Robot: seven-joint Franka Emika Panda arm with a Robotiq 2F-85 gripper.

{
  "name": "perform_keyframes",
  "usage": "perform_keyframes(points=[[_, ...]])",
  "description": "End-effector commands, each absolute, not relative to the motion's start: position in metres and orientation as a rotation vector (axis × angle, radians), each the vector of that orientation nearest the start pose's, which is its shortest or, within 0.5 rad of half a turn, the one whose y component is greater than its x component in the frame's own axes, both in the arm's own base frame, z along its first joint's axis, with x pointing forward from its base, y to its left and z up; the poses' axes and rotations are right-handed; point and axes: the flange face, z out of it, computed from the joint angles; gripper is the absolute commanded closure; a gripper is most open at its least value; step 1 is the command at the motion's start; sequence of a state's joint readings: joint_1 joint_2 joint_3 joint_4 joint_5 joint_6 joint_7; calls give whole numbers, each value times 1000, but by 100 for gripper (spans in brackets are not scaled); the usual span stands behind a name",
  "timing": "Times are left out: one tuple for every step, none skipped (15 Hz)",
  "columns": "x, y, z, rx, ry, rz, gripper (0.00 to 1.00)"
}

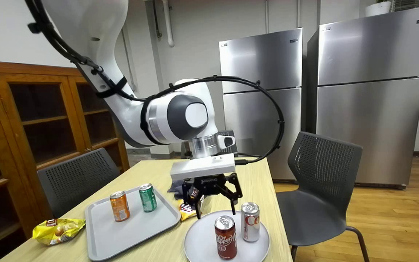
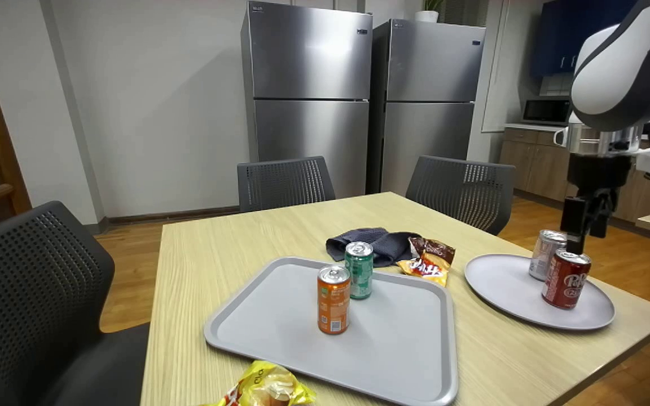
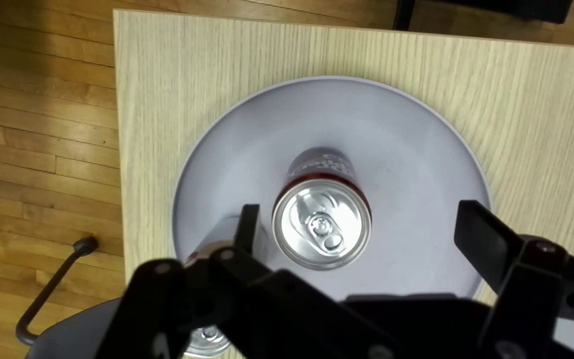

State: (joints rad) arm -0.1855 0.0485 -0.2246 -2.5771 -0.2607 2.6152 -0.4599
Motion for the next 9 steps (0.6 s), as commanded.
perform_keyframes(points=[[415, -188, 238, -3203, -474, 75, 0], [416, -189, 235, -3192, -479, 64, 0], [416, -191, 233, -3184, -482, 51, 0], [417, -193, 231, -3176, -481, 44, 0], [418, -195, 228, -3172, -478, 39, 0], [419, -197, 226, -3169, -476, 31, 0], [419, -200, 224, -3166, -474, 22, 0], [420, -201, 222, -3162, -469, 10, 0], [421, -202, 220, -3158, -476, -2, 0]])
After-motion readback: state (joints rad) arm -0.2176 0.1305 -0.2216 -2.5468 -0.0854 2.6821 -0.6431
